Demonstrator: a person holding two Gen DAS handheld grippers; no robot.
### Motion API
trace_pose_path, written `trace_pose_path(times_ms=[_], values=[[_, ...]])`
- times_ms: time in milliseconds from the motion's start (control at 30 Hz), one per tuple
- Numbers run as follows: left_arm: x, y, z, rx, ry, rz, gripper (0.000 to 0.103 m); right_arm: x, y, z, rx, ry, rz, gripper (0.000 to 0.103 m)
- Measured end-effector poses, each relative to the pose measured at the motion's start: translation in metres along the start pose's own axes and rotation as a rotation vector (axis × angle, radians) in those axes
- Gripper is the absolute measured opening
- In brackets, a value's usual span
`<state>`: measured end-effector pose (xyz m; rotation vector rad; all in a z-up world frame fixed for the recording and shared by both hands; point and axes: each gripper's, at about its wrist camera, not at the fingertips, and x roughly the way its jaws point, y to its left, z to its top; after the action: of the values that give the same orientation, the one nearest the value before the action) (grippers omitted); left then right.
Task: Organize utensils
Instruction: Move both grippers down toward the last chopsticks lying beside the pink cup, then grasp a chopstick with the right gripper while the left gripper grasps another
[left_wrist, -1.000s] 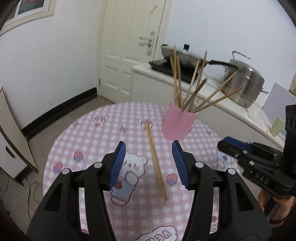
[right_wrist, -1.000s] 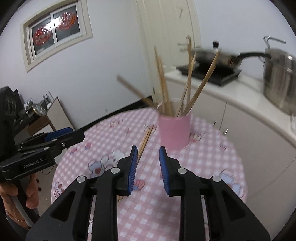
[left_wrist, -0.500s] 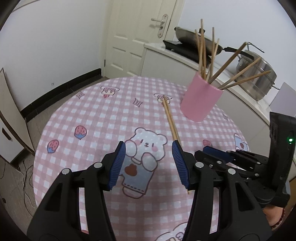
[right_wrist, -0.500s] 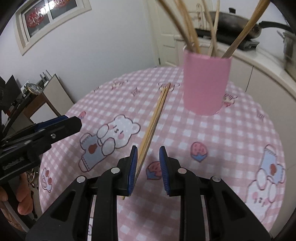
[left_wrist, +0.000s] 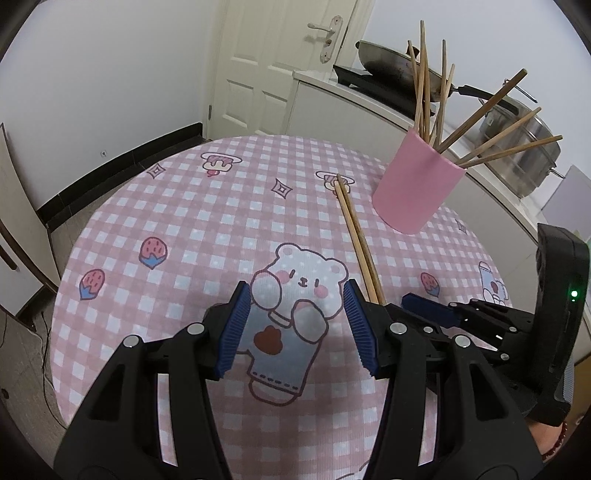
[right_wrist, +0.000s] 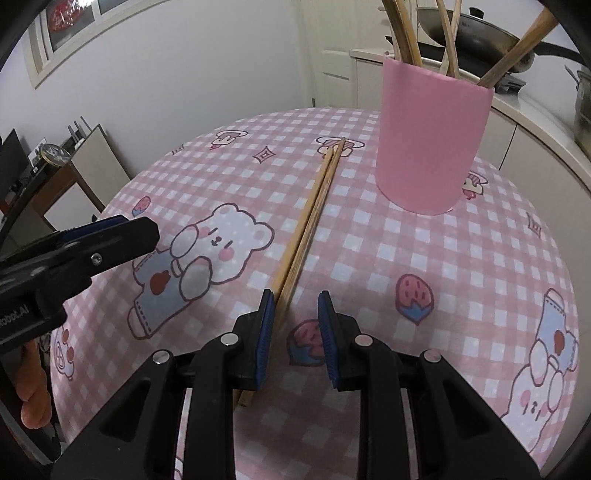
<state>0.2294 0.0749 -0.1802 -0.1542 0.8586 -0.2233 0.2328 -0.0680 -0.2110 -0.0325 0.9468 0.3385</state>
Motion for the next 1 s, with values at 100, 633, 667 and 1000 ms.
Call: trace_pose_path(times_ms=[100,633,667,1000], values=[[0.004,-0.001,0.0,0.001,0.012,-0.005,0.052,0.0,0.0,0.001,-0.01,0.004,-0.036,0.023],[0.035,-0.024,0.009,0.017,0.078,0.002,0.052,0.006,-0.007,0.007,-0.029,0.059,0.006,0.008],[0.038,-0.028,0.01,0.02,0.082,-0.003,0.052,0.005,-0.01,0.007,-0.029,0.06,0.005,0.006],[0.083,-0.065,0.018,0.08,0.169,0.016,0.037,-0.009,-0.046,-0.003,0.025,0.05,-0.005,0.004]])
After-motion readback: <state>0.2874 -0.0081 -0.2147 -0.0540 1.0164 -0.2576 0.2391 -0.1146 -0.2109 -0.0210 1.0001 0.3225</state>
